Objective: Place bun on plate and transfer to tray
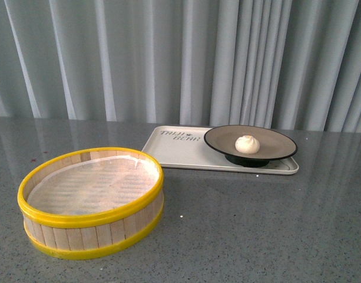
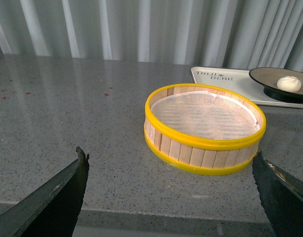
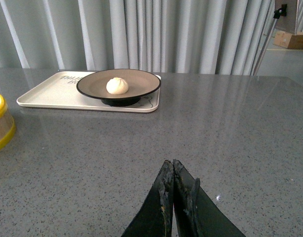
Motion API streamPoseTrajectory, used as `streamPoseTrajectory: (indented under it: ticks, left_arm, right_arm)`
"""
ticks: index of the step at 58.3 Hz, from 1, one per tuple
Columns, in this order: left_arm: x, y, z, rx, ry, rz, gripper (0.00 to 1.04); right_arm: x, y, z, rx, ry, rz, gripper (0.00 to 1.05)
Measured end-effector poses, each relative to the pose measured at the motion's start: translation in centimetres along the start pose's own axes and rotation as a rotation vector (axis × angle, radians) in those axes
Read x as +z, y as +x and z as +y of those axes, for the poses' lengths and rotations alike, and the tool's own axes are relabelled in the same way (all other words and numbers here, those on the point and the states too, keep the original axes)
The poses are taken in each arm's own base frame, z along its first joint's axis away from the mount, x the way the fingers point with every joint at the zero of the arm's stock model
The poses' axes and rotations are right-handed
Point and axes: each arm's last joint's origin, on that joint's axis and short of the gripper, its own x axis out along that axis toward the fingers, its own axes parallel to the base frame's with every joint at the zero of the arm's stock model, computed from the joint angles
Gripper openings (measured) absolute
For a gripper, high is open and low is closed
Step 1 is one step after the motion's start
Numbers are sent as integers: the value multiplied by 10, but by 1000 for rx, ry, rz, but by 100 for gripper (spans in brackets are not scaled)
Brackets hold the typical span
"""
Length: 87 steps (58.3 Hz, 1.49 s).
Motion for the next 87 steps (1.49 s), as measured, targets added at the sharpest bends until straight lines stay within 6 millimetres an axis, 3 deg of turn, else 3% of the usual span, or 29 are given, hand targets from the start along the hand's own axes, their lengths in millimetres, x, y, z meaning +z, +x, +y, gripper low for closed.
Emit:
streamPoseTrajectory:
  ticks: [50,70,81,87]
  left_arm:
    - [0,0,0,0,0,0,98]
    - [0,0,0,-1,0,0,98]
    - [0,0,0,0,0,0,98]
    - [0,0,0,-1,0,0,98]
  right_arm:
    - [-3,-21,0,0,0,3,2]
    - [-3,-21,0,0,0,2,59]
    - [-3,-21,0,0,0,2,97]
    - [-3,-21,0,0,0,2,96]
